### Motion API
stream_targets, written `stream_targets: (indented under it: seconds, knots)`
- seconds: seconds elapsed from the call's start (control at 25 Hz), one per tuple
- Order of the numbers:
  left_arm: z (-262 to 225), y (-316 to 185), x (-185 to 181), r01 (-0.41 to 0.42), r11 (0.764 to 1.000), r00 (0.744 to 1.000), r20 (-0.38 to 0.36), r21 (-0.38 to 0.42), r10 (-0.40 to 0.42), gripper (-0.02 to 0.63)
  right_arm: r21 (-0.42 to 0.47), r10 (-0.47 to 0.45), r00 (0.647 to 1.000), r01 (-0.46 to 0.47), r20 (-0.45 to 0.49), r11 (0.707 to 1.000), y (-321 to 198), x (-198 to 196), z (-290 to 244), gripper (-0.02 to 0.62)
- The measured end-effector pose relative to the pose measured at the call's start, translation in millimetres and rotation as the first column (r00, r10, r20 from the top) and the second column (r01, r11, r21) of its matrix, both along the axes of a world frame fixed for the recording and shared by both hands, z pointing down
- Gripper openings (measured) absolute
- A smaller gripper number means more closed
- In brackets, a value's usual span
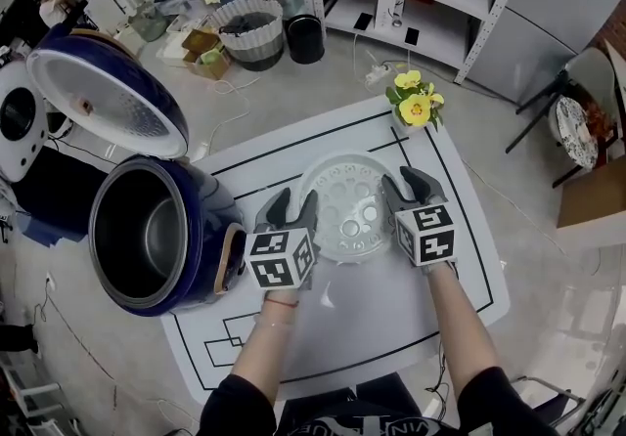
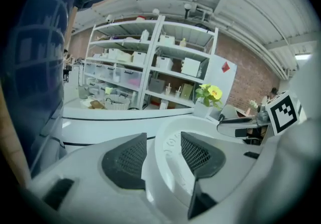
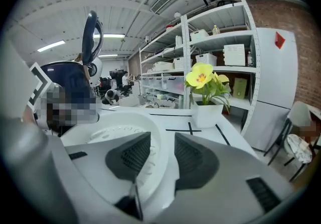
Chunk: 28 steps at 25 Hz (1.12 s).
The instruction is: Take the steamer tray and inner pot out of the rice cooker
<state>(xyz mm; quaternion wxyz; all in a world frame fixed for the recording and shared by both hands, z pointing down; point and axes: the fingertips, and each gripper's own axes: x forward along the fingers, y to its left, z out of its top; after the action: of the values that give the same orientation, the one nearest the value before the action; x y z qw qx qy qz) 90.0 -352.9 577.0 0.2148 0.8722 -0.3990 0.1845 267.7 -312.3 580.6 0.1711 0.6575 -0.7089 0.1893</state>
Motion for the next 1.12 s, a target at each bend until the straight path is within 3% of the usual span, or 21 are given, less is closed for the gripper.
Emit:
stream_targets:
  seconds: [0.24, 0.56, 0.76, 1.12]
  knots:
    - [-34, 9, 1, -0.031, 0.989, 0.999, 0.013, 0.147, 0.03, 0.21, 0.057, -0.023, 1.0, 0.023, 0.006, 0.998, 7, -9, -25, 0.146]
    - [-91, 42, -3, -0.024, 0.976, 0.997, -0.069, 0.218, 0.04, 0.209, 0.166, -0.114, 0.993, 0.107, 0.033, 0.98, 23, -44, -89, 0.146]
    - [-138, 68, -19, -0.012, 0.963, 0.992, -0.119, 0.267, 0.045, 0.209, 0.239, -0.213, 0.976, 0.197, 0.039, 0.951, 27, -78, -139, 0.146]
    - [-202, 97, -80, 0.095, 0.935, 0.983, -0.179, 0.34, -0.035, 0.209, 0.332, -0.378, 0.925, 0.347, 0.034, 0.877, 29, -154, -198, 0.146]
